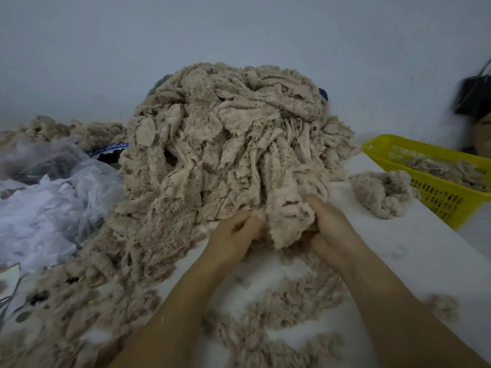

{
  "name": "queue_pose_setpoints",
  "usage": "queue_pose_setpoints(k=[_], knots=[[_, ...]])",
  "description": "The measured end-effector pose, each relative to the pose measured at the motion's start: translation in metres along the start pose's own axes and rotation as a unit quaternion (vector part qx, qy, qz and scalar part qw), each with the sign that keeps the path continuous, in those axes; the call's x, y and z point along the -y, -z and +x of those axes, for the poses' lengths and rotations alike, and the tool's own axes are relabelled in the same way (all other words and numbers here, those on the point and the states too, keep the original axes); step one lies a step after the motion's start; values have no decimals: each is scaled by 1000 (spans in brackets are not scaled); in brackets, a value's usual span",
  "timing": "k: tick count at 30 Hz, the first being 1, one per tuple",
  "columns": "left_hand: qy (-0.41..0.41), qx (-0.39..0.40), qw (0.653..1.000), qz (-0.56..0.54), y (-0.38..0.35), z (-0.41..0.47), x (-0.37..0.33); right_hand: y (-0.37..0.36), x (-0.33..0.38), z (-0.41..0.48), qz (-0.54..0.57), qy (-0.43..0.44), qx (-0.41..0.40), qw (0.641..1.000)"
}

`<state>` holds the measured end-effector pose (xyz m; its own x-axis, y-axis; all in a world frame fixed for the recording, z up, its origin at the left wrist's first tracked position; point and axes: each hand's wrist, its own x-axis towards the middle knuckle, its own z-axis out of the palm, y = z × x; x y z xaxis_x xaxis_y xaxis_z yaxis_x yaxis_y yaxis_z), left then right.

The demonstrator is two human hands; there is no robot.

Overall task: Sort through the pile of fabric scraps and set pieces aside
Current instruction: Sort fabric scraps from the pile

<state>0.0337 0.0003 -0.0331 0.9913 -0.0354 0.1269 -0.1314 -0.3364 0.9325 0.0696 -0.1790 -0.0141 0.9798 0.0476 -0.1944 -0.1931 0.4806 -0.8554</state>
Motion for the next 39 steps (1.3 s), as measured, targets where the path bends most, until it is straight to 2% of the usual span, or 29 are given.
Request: queue_pose_setpoints(k=[2,4,5,6,7,8,9,11,13,15,16,17,20,22,23,26,28,32,34,37,39], knots=[[-38,32,999,19,-3,-2,1,9,10,3,139,57,19,989],[-62,53,996,43,-6,-1,6,24,25,7,297,117,19,948],[-72,68,993,70,-8,1,9,31,28,8,315,123,-6,941],[-76,93,988,98,-10,1,10,34,27,11,271,123,-39,954],[-80,127,980,130,-11,1,10,34,23,11,176,123,-72,974],[-92,156,970,164,-12,0,10,32,18,13,47,128,-106,985],[-109,175,961,186,-13,-1,10,29,13,14,-90,139,-136,977],[-127,176,961,174,-13,-2,9,24,5,14,-329,166,-140,919],[-99,145,975,135,-11,-4,6,23,-3,16,-528,163,-53,831],[-68,105,984,124,-6,-4,4,23,-15,16,-652,163,26,740],[-48,90,987,123,-4,-5,3,22,-20,15,-661,169,46,729],[-27,81,989,121,-2,-5,2,19,-23,12,-637,172,63,749],[33,57,991,112,1,-5,0,6,-24,0,-467,164,117,861],[70,37,995,56,0,-4,-3,-4,-21,-8,-337,150,164,915],[90,33,995,6,0,-3,-5,-8,-20,-12,-275,135,198,931],[132,73,975,-162,2,2,-4,-18,-19,-25,-188,79,280,938],[131,90,965,-206,3,1,-8,-22,-19,-31,-200,53,312,927],[154,52,932,-323,3,4,-9,-22,-23,-32,-257,14,332,908],[158,22,920,-357,4,7,-9,-22,-25,-29,-287,15,289,913],[142,0,900,-413,7,6,-13,-17,-28,-18,-288,27,163,943],[111,30,917,-382,9,1,-16,-14,-27,-10,-218,18,104,970]])
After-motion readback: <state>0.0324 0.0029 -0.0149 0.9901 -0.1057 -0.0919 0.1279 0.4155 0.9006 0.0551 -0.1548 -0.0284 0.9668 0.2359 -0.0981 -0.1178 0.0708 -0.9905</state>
